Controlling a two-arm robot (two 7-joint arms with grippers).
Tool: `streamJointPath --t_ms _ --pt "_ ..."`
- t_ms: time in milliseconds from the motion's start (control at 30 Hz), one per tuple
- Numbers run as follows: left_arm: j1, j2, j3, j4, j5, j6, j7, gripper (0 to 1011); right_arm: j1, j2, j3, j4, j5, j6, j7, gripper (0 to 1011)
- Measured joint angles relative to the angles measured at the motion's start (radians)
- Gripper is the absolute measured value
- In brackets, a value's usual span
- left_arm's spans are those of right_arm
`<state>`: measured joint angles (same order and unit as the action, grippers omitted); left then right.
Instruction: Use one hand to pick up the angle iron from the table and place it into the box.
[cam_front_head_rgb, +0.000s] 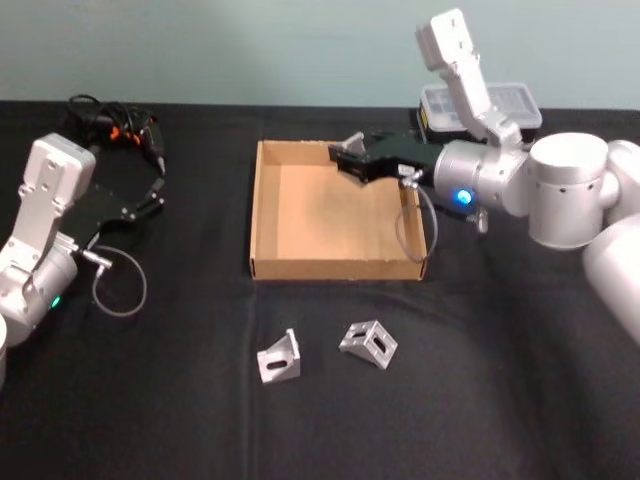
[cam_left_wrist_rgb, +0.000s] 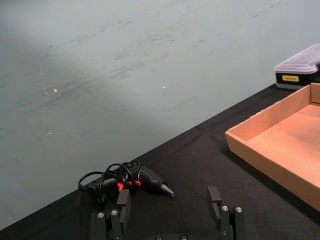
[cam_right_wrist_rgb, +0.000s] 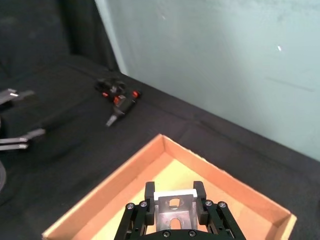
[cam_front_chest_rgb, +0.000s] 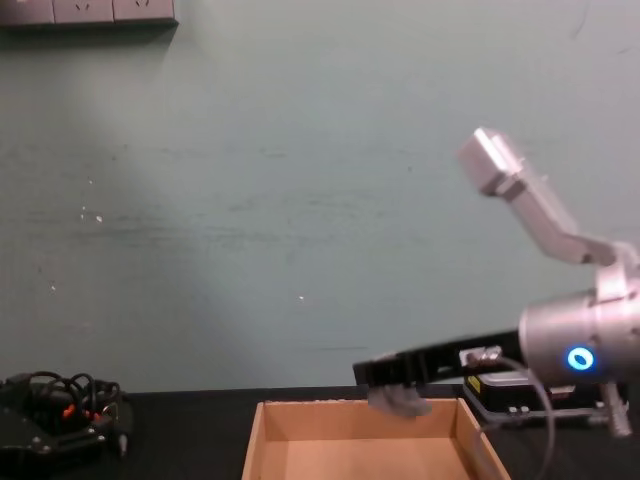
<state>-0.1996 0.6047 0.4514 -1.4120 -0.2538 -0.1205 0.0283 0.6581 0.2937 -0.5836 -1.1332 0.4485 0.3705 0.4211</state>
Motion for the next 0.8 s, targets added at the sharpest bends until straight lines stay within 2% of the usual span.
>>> streamJointPath --t_ms 267,567,800 --pt "0.000 0.000 0.000 0.000 0.000 0.000 0.000 1000 0.014 -0.042 -0.010 0.055 -0.043 0.029 -0.043 456" --pt "0.000 0.000 0.000 0.000 0.000 0.000 0.000 1000 0.021 -0.072 -0.009 0.089 -0.071 0.054 -0.054 456" --pt "0.000 0.000 0.000 0.000 0.000 0.000 0.000 1000 0.021 -0.071 -0.008 0.090 -0.072 0.056 -0.055 456"
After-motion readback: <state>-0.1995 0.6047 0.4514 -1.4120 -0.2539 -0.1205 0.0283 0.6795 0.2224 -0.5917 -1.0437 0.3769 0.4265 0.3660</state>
